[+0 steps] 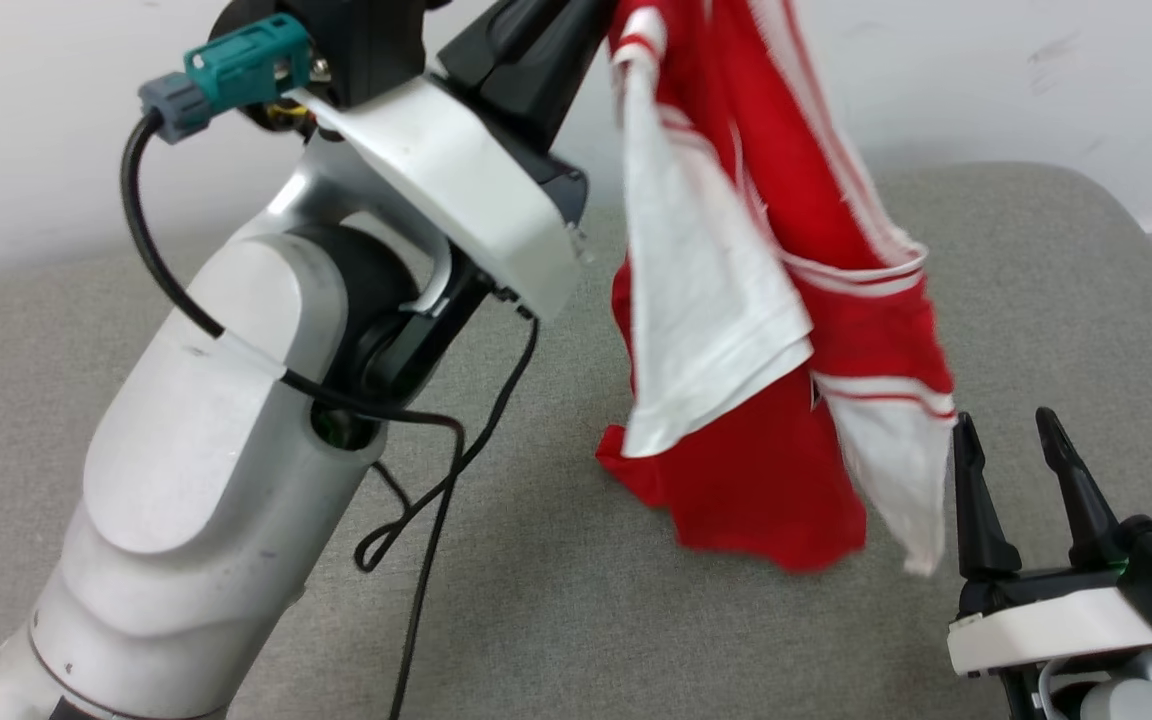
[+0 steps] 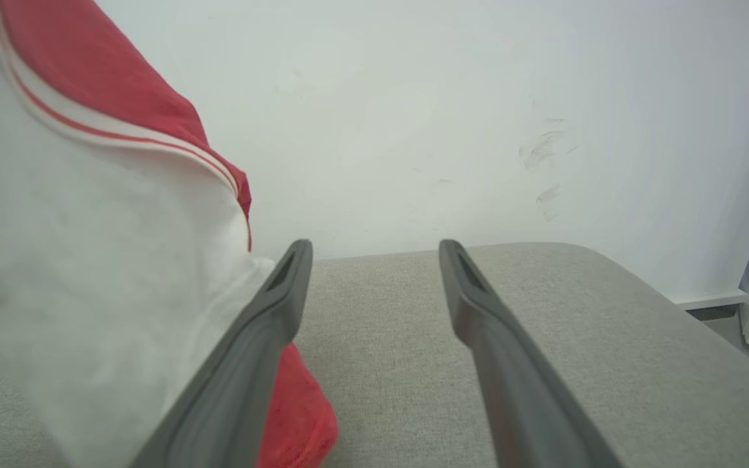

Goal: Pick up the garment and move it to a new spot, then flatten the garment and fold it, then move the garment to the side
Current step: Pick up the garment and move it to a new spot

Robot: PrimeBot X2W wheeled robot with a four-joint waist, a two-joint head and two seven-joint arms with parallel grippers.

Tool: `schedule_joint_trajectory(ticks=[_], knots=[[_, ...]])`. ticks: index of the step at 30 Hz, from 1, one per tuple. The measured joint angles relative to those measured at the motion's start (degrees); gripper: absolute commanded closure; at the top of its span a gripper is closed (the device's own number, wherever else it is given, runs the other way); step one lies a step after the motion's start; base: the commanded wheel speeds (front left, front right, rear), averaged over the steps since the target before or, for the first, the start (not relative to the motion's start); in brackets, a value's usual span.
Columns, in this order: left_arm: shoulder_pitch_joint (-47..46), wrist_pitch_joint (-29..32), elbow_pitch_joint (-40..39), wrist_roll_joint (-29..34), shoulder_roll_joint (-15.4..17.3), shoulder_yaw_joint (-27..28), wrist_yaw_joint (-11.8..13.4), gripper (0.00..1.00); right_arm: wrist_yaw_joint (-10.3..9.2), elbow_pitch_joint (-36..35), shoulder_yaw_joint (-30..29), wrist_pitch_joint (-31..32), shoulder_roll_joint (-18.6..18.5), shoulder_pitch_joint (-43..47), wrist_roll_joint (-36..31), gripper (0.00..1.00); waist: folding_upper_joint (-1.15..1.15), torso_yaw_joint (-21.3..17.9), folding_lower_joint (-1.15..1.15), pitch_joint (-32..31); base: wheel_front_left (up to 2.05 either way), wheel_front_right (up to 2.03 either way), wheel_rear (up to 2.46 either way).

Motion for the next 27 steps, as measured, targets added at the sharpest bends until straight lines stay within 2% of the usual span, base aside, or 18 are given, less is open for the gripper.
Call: schedule_joint_trajectory(ticks=[3, 7, 14, 22, 23, 24, 27], knots=[[3.4, 1.0, 3.5, -1.2, 1.6, 0.1, 0.2, 1.0, 0.0, -0.2, 0.1, 0.0, 0.0, -1.1, 0.2, 0.0, 0.0, -0.1, 0.0, 1.4, 0.0, 0.0, 0.0], [6.5, 1.2, 10.1, -0.2, 5.2, -0.7, -1.0, 1.0, 0.0, -0.3, 0.5, 0.0, 0.0, -2.2, 0.7, 0.0, 0.0, -0.4, 0.0, 3.7, 0.0, 0.0, 0.0], [7.9, -3.0, 26.5, 4.2, 11.3, -1.8, -3.5, 1.0, 0.0, -0.2, 2.6, 0.0, 0.0, -4.7, 1.0, 0.0, 0.0, -1.1, 0.01, 8.8, 0.0, 0.0, 0.0], [5.1, -8.5, 41.6, 6.8, 14.2, -2.9, -5.6, 1.0, 0.0, -0.2, 4.0, 0.0, 0.0, -6.6, 0.5, 0.0, 0.0, -2.2, 0.01, 13.3, 0.0, 0.0, 0.0], [4.6, -9.3, 42.9, 7.3, 14.3, -3.1, -5.6, 0.91, 0.0, -0.2, 4.1, 0.0, 0.0, -6.8, 0.5, 0.0, 0.0, -2.3, 0.01, 13.6, 0.0, 0.0, 0.0], [4.0, -10.4, 44.4, 8.0, 14.5, -3.2, -4.8, 0.0, 0.0, -0.1, 4.2, 0.0, 0.0, -6.8, 0.4, 0.0, 0.0, -2.3, 0.01, 13.8, 0.0, 0.0, 0.0], [2.8, -12.6, 48.5, 9.6, 14.7, -3.6, -3.2, 0.0, 0.0, 0.1, 4.2, 0.0, 0.0, -6.9, 0.1, 0.0, 0.0, -2.1, 0.01, 13.7, 0.0, 0.0, 0.0]])
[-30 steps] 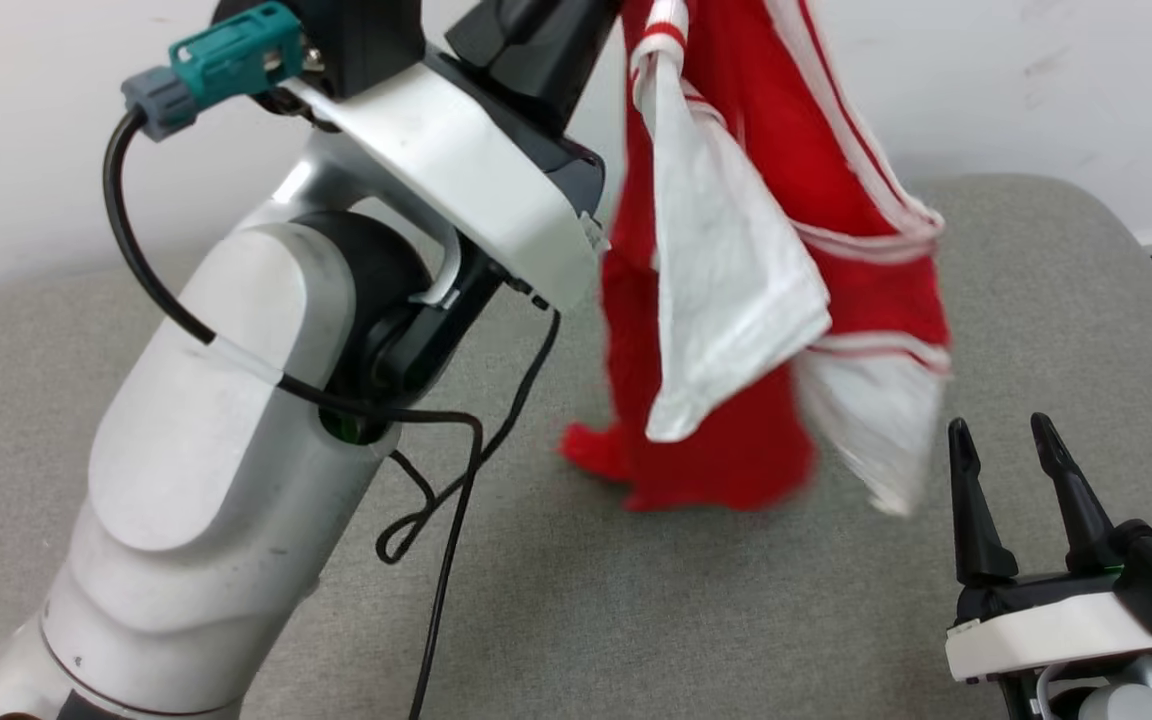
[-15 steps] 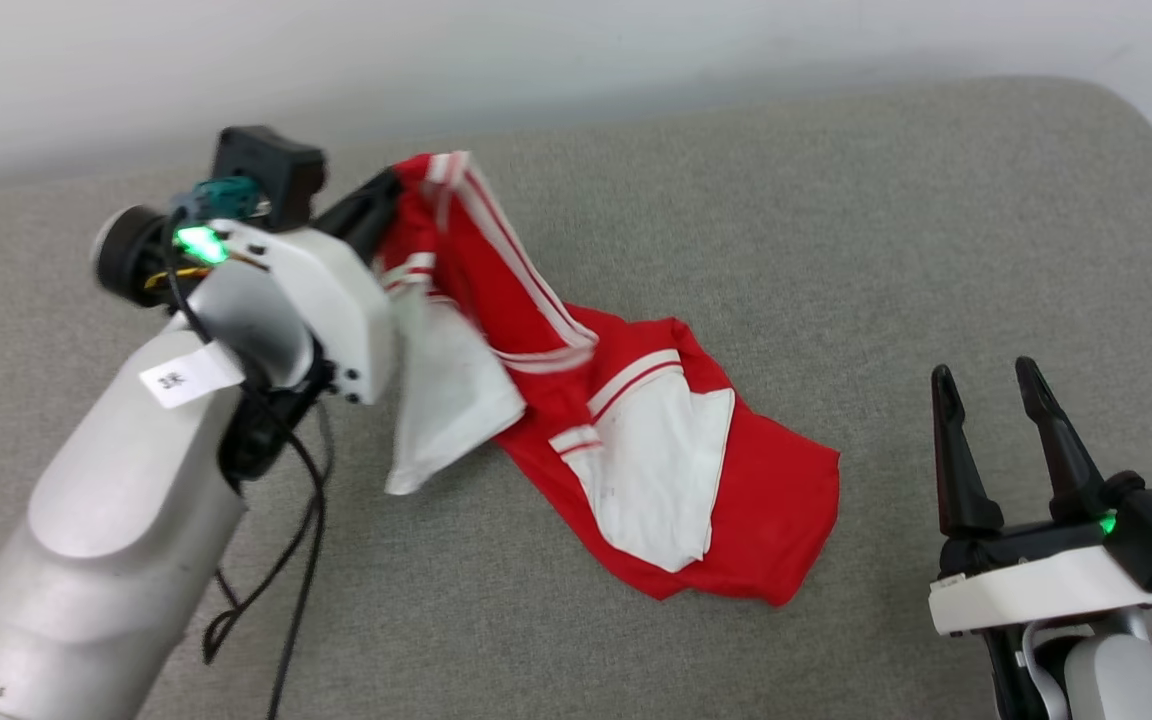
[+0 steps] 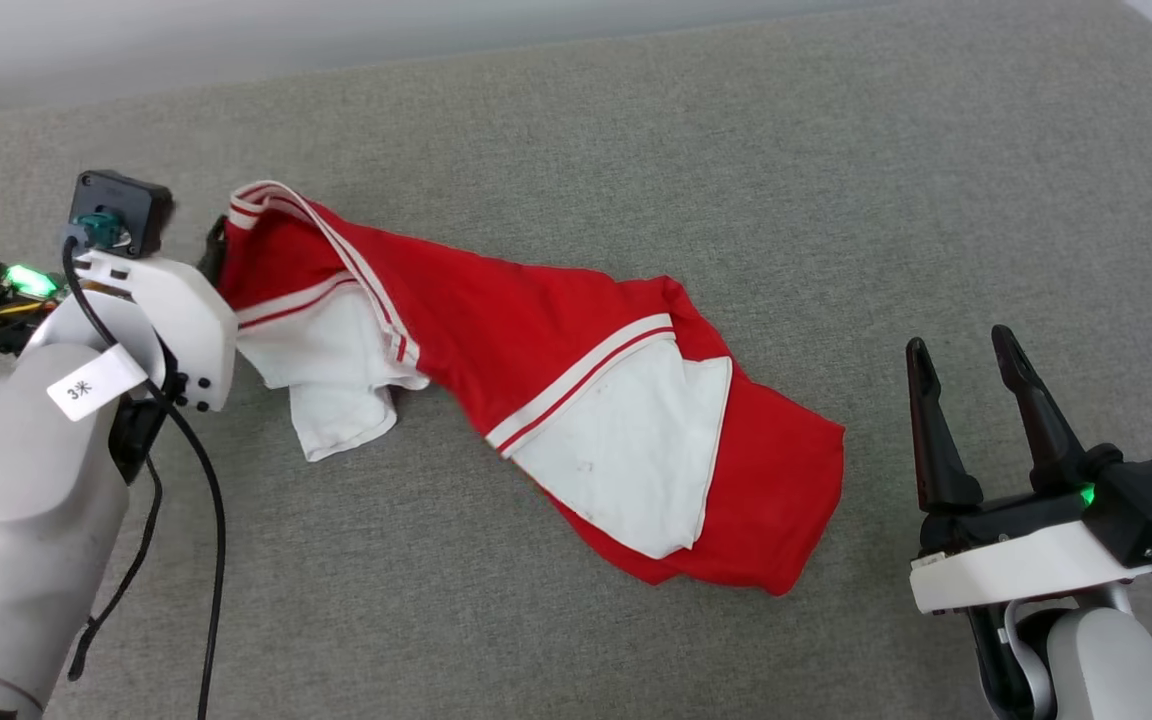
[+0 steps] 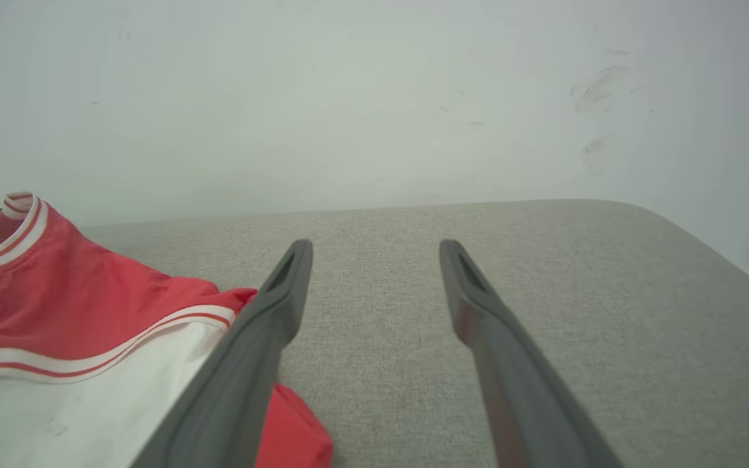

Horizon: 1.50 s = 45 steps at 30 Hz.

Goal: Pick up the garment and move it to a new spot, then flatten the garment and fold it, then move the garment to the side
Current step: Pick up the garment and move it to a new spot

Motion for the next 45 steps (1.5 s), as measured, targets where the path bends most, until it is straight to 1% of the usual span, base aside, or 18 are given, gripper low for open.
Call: schedule_joint_trajectory(ticks=[4, 7, 9, 12, 15, 18, 22, 25, 26, 29, 33, 36, 40, 43, 45], knots=[[-1.0, -3.3, 3.6, 0.9, -1.9, -0.6, 1.5, 0.0, 0.0, 0.3, 0.1, 0.0, 0.0, 0.0, -0.4, 0.0, 0.0, 0.8, 0.0, -0.8, 0.0, 0.0, 0.0], [-1.7, -7.1, 4.1, 2.1, -3.0, -1.4, 1.7, 0.0, 0.0, 0.4, -0.2, 0.0, 0.0, 0.0, -0.6, 0.0, 0.0, 1.5, -0.01, -1.8, 0.0, 0.0, 0.0], [-1.9, -10.2, 3.6, 2.7, -4.0, -1.8, 2.5, 0.0, 0.0, 0.4, -0.7, 0.0, 0.0, 0.3, -1.1, 0.0, 0.0, 2.2, 0.0, -2.8, 0.0, 0.0, 0.0], [-1.9, -12.8, 2.1, 3.5, -5.3, -2.1, 3.8, 0.0, 0.0, 0.5, -1.8, 0.0, 0.0, 1.1, -1.7, 0.0, 0.0, 3.5, -0.01, -4.3, 0.0, 0.0, 0.0], [0.0, -13.8, -0.8, 1.8, -6.5, 0.0, 4.5, 0.0, 0.0, 0.6, -2.4, 0.0, 0.0, 2.0, -2.1, 0.0, 0.0, 5.1, -0.01, -6.1, 0.0, 0.0, 0.0], [3.1, -13.9, -5.8, 2.1, -6.5, 1.1, 5.7, 0.0, 0.0, 0.5, -2.9, 0.0, 0.0, 3.0, -2.7, 0.0, 0.0, 7.0, -0.01, -7.7, 0.0, 0.0, 0.0], [9.6, -14.1, -16.5, 5.2, -5.5, 3.3, 9.0, 0.0, 0.0, 0.3, -3.1, 0.0, 0.0, 3.8, -3.9, 0.0, 0.0, 9.4, -0.01, -9.5, 0.0, 0.0, 0.0], [17.2, -14.1, -23.8, 6.2, -5.6, 5.5, 11.7, 0.0, 0.01, 0.2, -3.0, 0.0, 0.0, 4.1, -4.6, 0.0, 0.0, 10.5, -0.02, -10.9, 0.0, 0.0, 0.0], [24.0, -14.1, -29.8, 8.1, -6.2, 6.9, 13.5, 0.0, 0.01, 0.3, -3.6, 0.0, 0.0, 5.1, -4.8, 0.0, 0.0, 11.5, -0.02, -12.1, 0.0, 0.0, 0.0], [30.0, -14.1, -34.5, 10.4, -6.9, 7.4, 15.1, 0.0, 0.01, 0.2, -3.5, 0.0, 0.0, 5.4, -5.0, 0.0, 0.0, 12.2, -0.02, -13.3, 0.0, 0.0, 0.0], [37.0, -14.1, -38.8, 12.5, -8.7, 9.1, 17.0, 0.0, 0.0, 0.4, -3.4, 0.0, 0.0, 6.6, -5.0, 0.0, 0.0, 12.6, -0.02, -14.8, 0.0, 0.0, 0.0], [40.9, -14.1, -40.8, 14.2, -10.0, 10.0, 17.3, 0.0, 0.0, 0.3, -3.4, 0.0, 0.0, 7.3, -4.8, 0.0, 0.0, 12.7, -0.03, -15.5, 0.0, 0.0, 0.0], [44.1, -14.1, -42.0, 16.9, -11.6, 9.7, 16.7, 0.0, 0.01, 0.3, -2.7, 0.0, 0.0, 7.8, -4.6, 0.0, 0.0, 12.6, -0.03, -15.9, 0.0, 0.0, 0.0], [45.8, -14.1, -42.2, 16.9, -13.3, 11.2, 16.7, 0.0, 0.01, 0.3, -2.5, 0.0, 0.0, 8.2, -4.5, 0.0, 0.0, 12.4, -0.02, -16.0, 0.0, 0.0, 0.0], [46.0, -14.1, -42.3, 17.5, -13.6, 11.7, 15.9, 0.0, 0.0, 0.4, -2.4, 0.0, 0.0, 8.2, -4.4, 0.0, 0.0, 12.4, -0.02, -16.0, 0.0, 0.0, 0.0]])
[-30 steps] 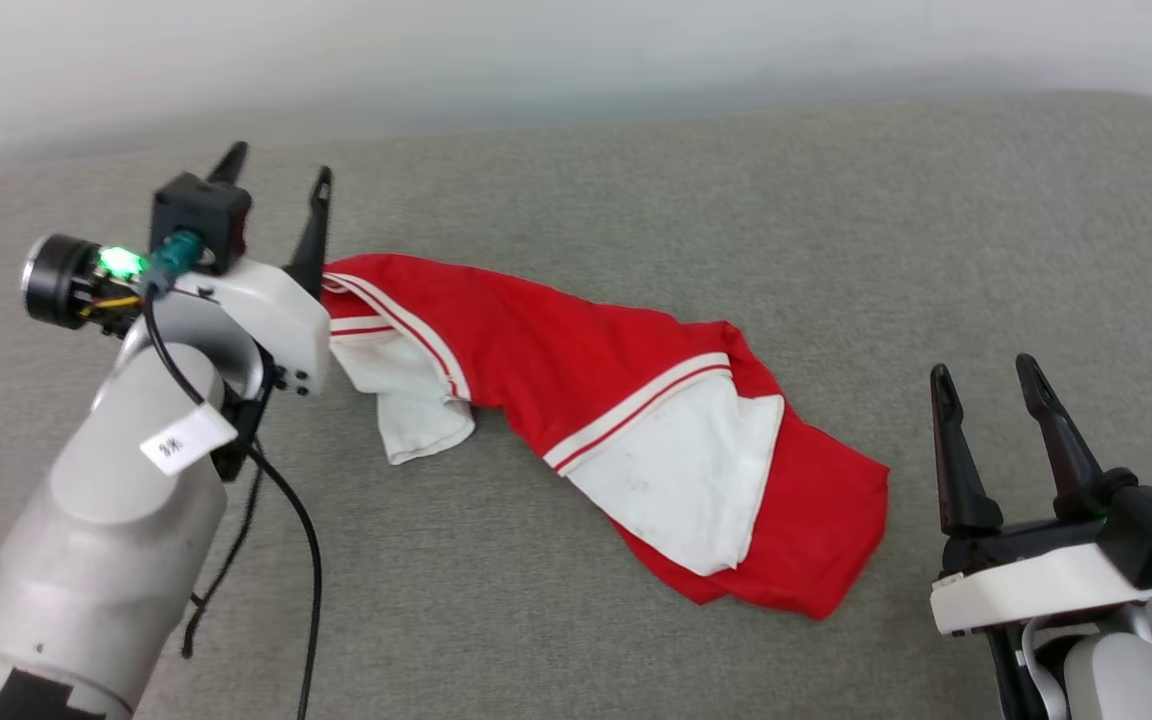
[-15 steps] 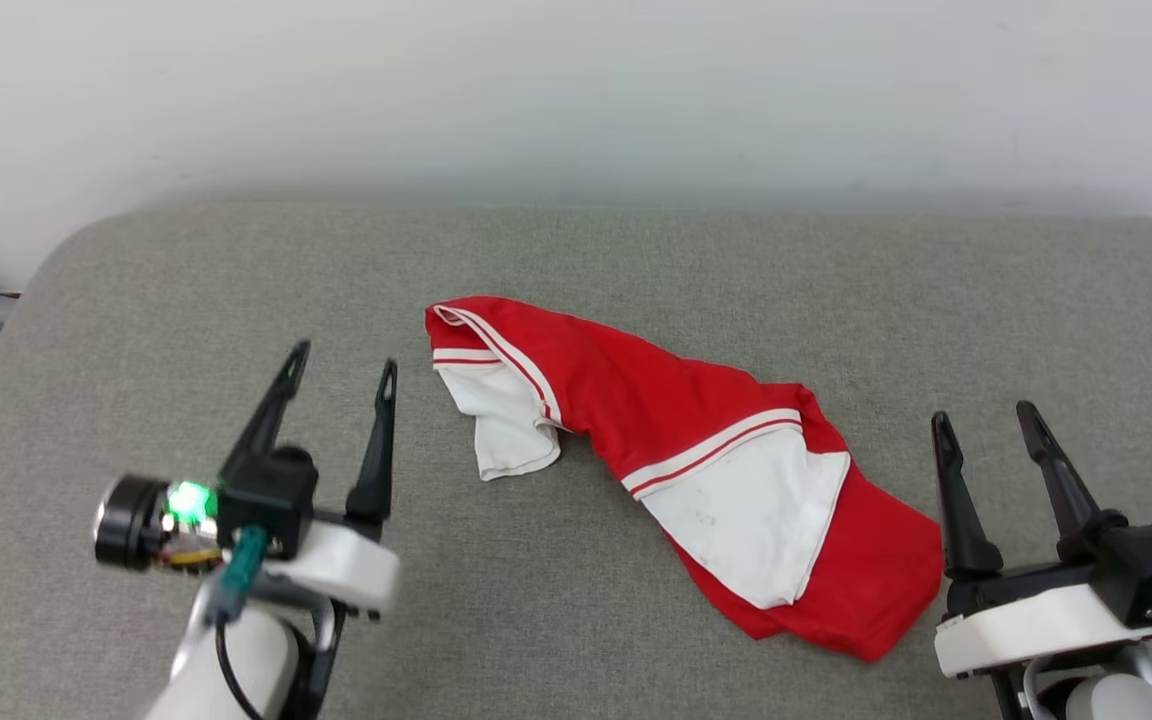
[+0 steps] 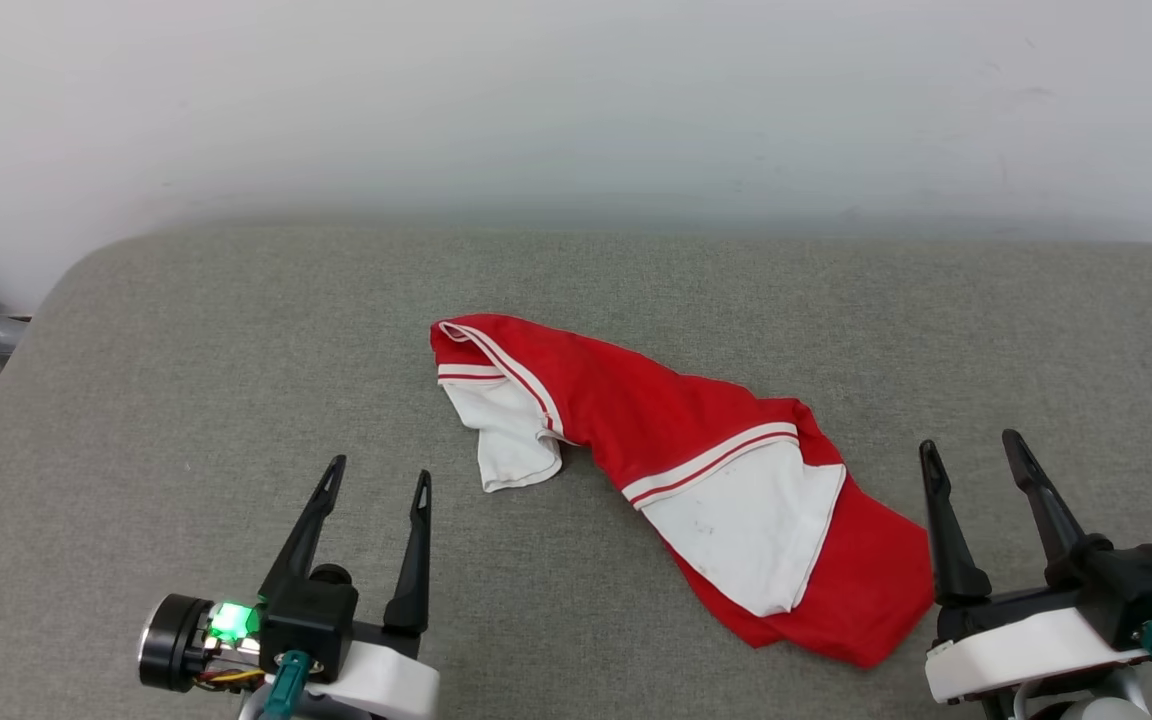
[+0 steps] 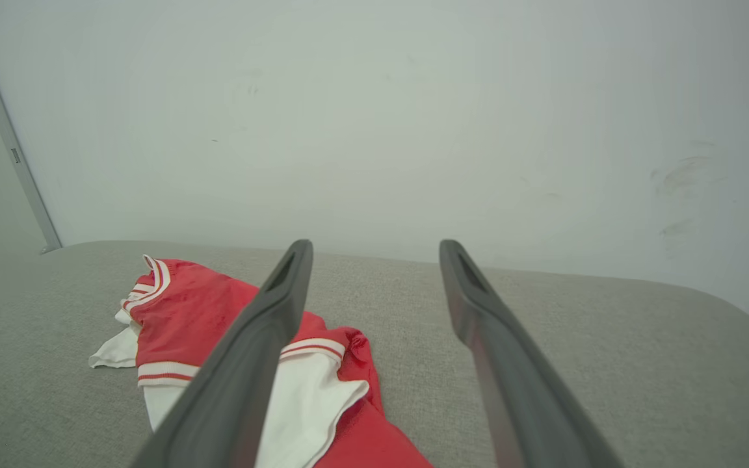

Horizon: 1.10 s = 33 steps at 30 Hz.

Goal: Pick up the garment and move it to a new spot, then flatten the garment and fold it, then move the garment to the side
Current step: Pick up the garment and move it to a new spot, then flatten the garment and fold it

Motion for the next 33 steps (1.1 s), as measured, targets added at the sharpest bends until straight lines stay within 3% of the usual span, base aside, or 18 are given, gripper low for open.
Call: schedule_joint_trajectory(ticks=[10, 14, 18, 24, 27, 28, 29, 33], knots=[[0.0, 0.0, 0.6, 2.4, -2.5, 2.0, -3.4, 0.0, 0.0, 1.6, 0.8, 0.0, 0.0, 0.0, 2.7, 0.0, 0.0, -0.1, 0.01, 0.9, 0.0, 0.0, 0.0], [0.0, 0.0, 0.7, 2.7, -3.1, 3.3, -3.9, 0.0, 0.0, 3.8, 3.4, 1.2, 0.0, -0.3, 0.7, 0.0, 0.0, 0.4, 0.0, 1.5, 0.0, 0.0, 0.0], [-0.2, 0.0, 0.6, 3.4, -3.9, 4.0, -4.5, 0.0, 0.01, 3.3, 9.3, 10.6, -0.9, -3.4, -1.2, 0.0, 0.0, 1.1, 0.01, 2.7, 0.0, 0.0, 0.0], [-1.1, 0.0, 0.7, 4.2, -5.5, 4.6, -5.4, 0.0, 0.03, -1.0, 20.6, 31.4, -6.7, -8.5, 1.9, 0.0, 0.0, 2.7, 0.02, 4.7, 0.0, 0.0, 0.0], [-1.6, 0.0, 0.8, 4.6, -6.1, 4.8, -5.9, 0.0, 0.02, -2.7, 23.3, 40.6, -8.1, -11.0, 4.1, 0.0, 0.0, 4.0, 0.02, 5.6, 0.0, 0.0, 0.0], [-1.6, 0.0, 0.8, 4.6, -6.1, 4.8, -5.9, 0.0, 0.02, -2.7, 23.3, 40.6, -8.1, -11.0, 4.1, 0.0, 0.0, 4.0, 0.02, 5.6, 0.0, 0.0, 0.0], [-1.9, 0.0, 1.0, 4.7, -6.8, 4.9, -6.2, 0.0, 0.02, -2.8, 24.6, 45.9, -8.6, -12.3, 4.4, 0.0, 0.0, 5.1, 0.02, 6.1, 0.0, 0.0, 0.0], [-2.8, 0.0, 1.5, 5.2, -7.8, 4.9, -6.6, 0.0, 0.0, -1.8, 26.5, 51.1, -10.0, -14.6, 4.6, 0.0, 0.0, 7.5, 0.02, 7.2, 0.0, 0.0, 0.0]])
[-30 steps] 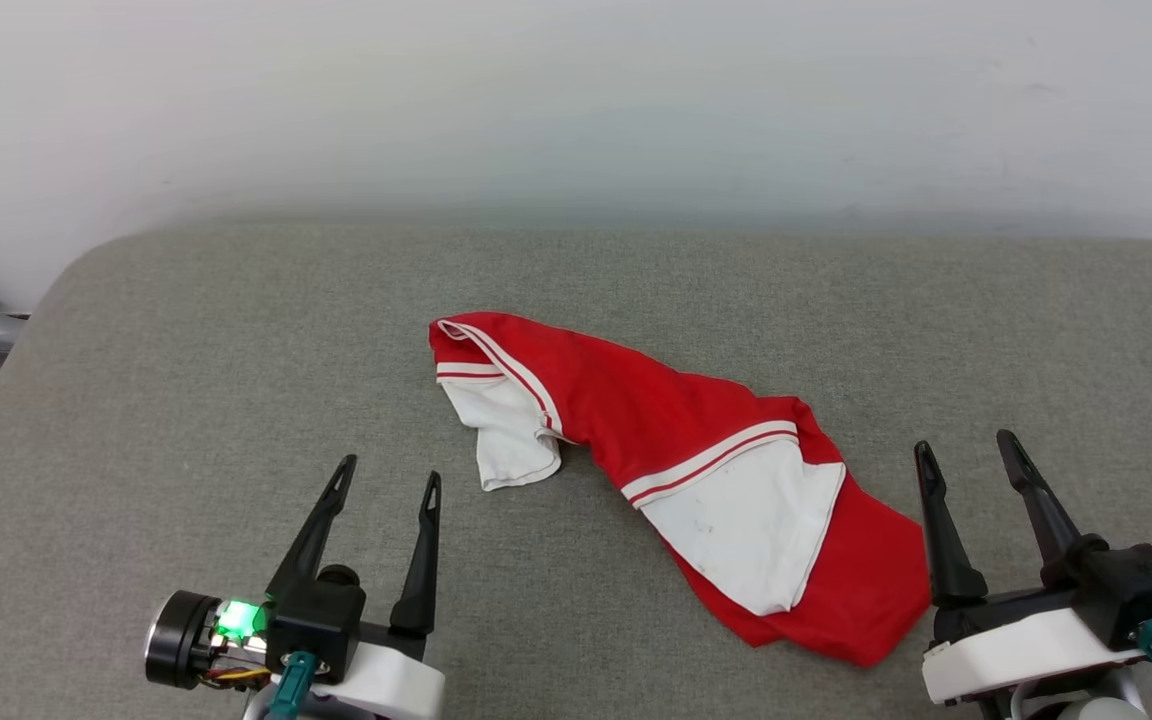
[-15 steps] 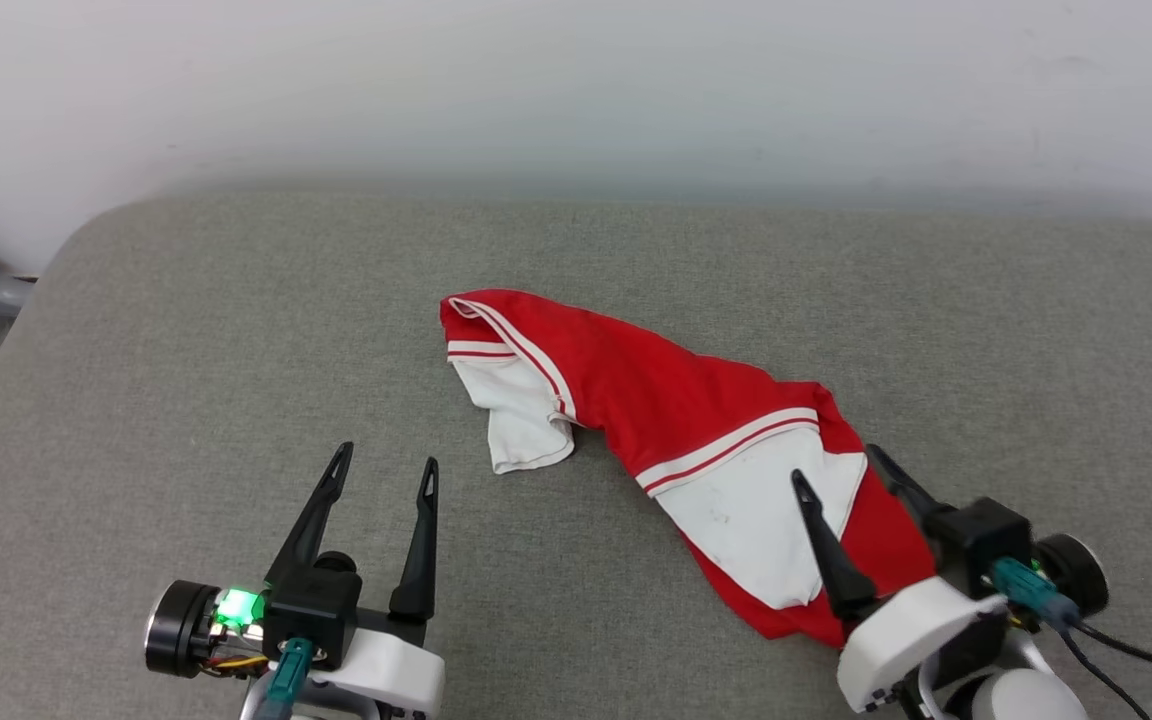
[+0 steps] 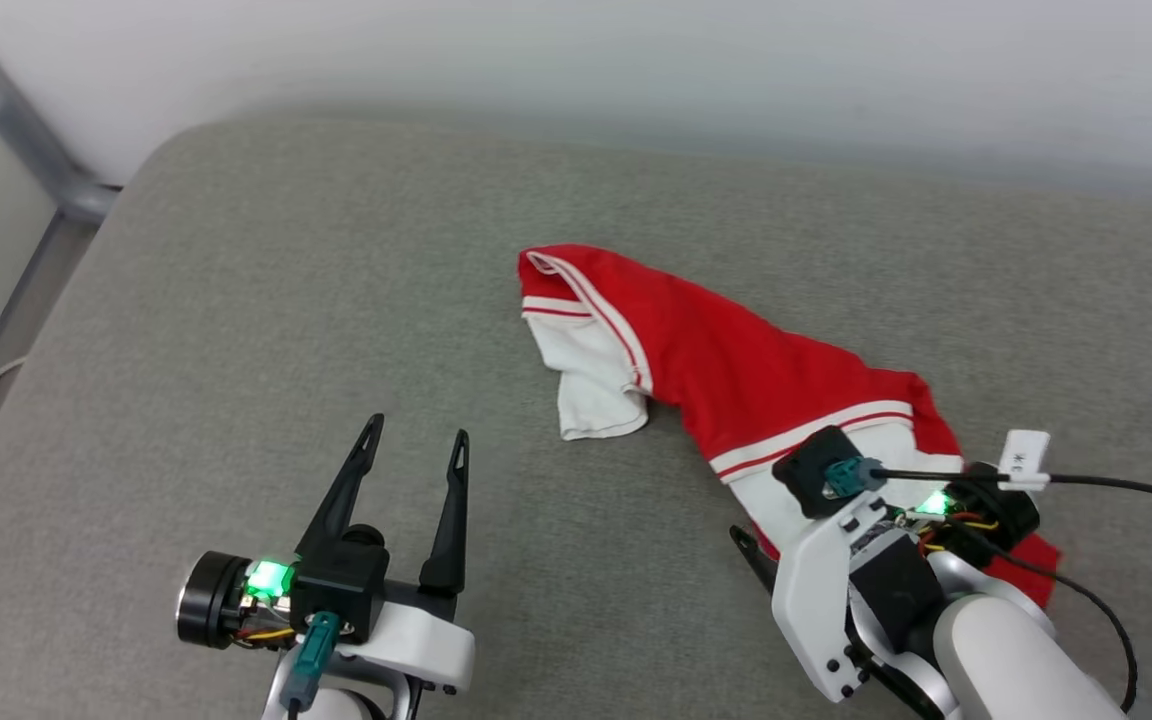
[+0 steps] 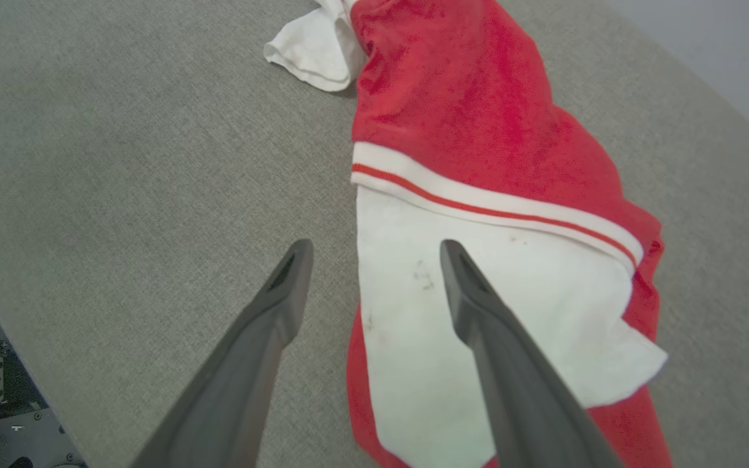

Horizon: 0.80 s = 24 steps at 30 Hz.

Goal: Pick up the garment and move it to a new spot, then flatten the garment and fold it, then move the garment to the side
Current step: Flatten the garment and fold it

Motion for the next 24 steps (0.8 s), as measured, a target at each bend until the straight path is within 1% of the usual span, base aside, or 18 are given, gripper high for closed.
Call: schedule_joint_trajectory(ticks=[3, 8, 15, 16, 17, 18, 19, 24], knots=[[-0.4, 0.0, 0.4, 0.2, -0.7, 0.0, -0.1, 0.0, 0.02, 1.6, 0.2, 1.4, -0.2, -0.9, -1.3, 0.0, 0.0, 1.8, 0.0, 0.8, 0.0, 0.0, 0.0], [-0.8, 0.0, 0.5, 0.4, -1.3, 0.6, -0.3, 0.0, 0.02, 3.5, -1.3, 1.2, 0.5, -1.3, -4.2, 0.0, 0.0, 4.4, 0.0, 2.0, 0.0, 0.0, 0.0], [-0.9, 0.0, 0.7, 0.6, -1.9, 0.9, -0.7, 0.0, 0.02, 5.2, -2.7, 0.1, 1.4, -1.5, -6.5, 0.0, 0.0, 6.1, -0.01, 3.2, 0.0, 0.0, 0.0], [-0.9, 0.0, 0.7, 0.6, -1.9, 0.9, -0.7, 0.0, 0.02, 5.2, -2.7, 0.1, 1.4, -1.5, -6.5, 0.41, 0.0, 6.1, -0.01, 3.2, 0.0, 0.0, 0.0], [-0.9, 0.0, 0.8, 0.6, -2.0, 0.9, -0.8, 0.0, 0.02, 5.4, -2.9, 0.1, 1.5, -1.5, -6.8, 0.76, 0.0, 6.1, -0.01, 3.2, 0.0, 0.0, 0.0], [-0.9, 0.0, 0.9, 0.7, -2.1, 1.0, -0.8, 0.0, 0.02, 5.6, -3.3, -0.2, 1.8, -1.5, -6.8, 0.76, 0.0, 6.1, 0.0, 3.2, 0.0, 0.0, 0.0], [-0.9, 0.0, 0.9, 0.9, -2.2, 1.0, -0.9, 0.0, 0.02, 5.7, -3.5, -0.4, 2.1, -1.5, -7.0, 1.0, 0.0, 6.1, -0.01, 3.1, 0.0, 0.0, 0.0], [-0.9, 0.0, 1.4, 1.1, -2.2, 1.3, -1.2, 0.0, 0.02, 6.3, -4.3, -1.7, 2.5, -1.6, -7.7, 1.0, 0.0, 5.2, -0.01, 2.4, 0.0, 0.0, 0.0]])
